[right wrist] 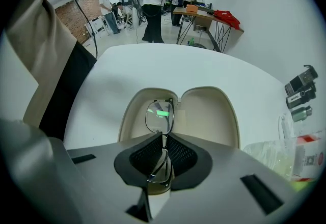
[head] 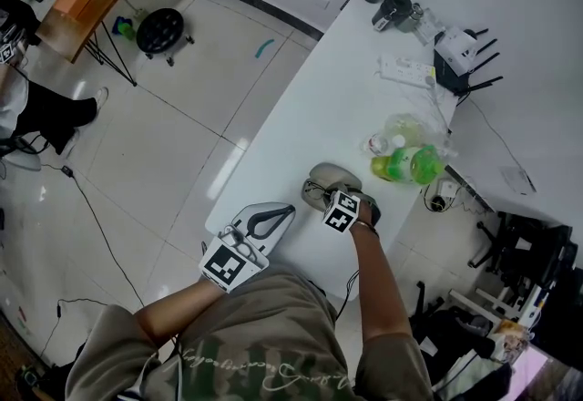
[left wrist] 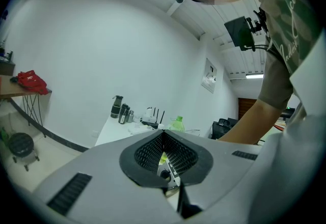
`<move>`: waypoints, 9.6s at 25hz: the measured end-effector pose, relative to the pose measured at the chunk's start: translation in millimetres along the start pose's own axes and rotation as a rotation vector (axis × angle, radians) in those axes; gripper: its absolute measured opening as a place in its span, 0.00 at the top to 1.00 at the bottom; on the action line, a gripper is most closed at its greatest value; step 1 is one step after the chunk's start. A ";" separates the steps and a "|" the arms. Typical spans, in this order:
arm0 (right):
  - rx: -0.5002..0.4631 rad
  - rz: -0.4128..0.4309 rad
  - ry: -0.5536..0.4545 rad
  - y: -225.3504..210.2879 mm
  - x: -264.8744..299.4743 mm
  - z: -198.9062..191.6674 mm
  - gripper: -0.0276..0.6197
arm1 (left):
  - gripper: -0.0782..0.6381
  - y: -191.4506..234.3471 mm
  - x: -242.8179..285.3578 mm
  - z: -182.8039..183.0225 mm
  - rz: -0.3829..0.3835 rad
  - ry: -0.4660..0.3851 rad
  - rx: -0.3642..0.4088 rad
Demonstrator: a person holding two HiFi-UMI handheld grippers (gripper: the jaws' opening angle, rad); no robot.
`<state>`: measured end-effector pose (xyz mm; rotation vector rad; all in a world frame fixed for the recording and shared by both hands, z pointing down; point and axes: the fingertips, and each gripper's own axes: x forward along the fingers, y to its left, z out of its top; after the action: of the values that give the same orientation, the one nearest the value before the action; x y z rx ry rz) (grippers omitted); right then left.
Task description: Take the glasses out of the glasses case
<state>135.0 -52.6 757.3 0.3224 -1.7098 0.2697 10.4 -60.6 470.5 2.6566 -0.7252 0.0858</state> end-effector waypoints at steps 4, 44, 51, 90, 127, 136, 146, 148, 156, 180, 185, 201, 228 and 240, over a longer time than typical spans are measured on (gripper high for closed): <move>0.003 -0.013 -0.003 -0.7 2.4 -1.0 0.89 | 0.88 -0.2 -1.3 -2.2 0.000 0.010 -0.003; -0.025 -0.109 -0.010 2.0 -8.1 -10.6 0.93 | 0.88 -19.6 -5.6 2.1 -0.013 -0.002 0.032; -0.039 -0.101 -0.013 5.4 -18.3 -1.7 0.93 | 0.88 -21.1 -8.6 -1.6 -0.005 0.007 0.033; 0.003 -0.132 -0.004 12.0 -30.4 -4.1 0.93 | 0.88 -37.3 -9.2 -6.6 -0.059 0.018 0.021; -0.040 -0.142 -0.011 20.1 -46.9 -6.9 0.93 | 0.88 -70.9 -22.8 -2.3 -0.111 -0.049 0.041; -0.036 -0.153 -0.020 22.2 -51.2 -3.4 0.93 | 0.88 -76.5 -27.9 -6.1 -0.117 -0.044 0.042; -0.044 -0.147 -0.014 30.5 -48.7 -4.4 0.93 | 0.88 -79.4 -36.8 -8.4 -0.105 -0.038 0.044; -0.036 -0.146 -0.014 30.5 -50.0 -4.2 0.93 | 0.88 -80.4 -38.2 -8.8 -0.107 -0.038 0.046; -0.038 -0.161 -0.011 34.6 -54.0 -7.0 0.93 | 0.88 -84.0 -44.2 -14.5 -0.109 -0.041 0.054; -0.033 -0.153 -0.003 66.0 -56.5 2.5 0.93 | 0.88 -78.9 -83.3 -15.0 -0.066 -0.072 0.047; -0.030 -0.147 0.004 71.1 -53.7 2.6 0.93 | 0.88 -75.8 -88.8 -15.2 -0.060 -0.069 0.044; -0.020 -0.166 0.008 72.2 -67.3 10.9 0.93 | 0.88 -70.4 -92.3 -9.8 -0.078 -0.081 0.057; 0.019 -0.113 0.016 114.5 -50.7 9.8 0.93 | 0.88 -67.5 -85.9 -10.0 -0.129 -0.058 0.058; 0.002 -0.101 0.018 131.6 -42.4 17.1 0.93 | 0.88 -63.2 -90.8 -10.6 -0.104 -0.055 0.048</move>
<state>78.0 66.6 713.1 0.4053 -1.6705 0.2002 -36.1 36.8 444.0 2.7472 -0.6072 0.0027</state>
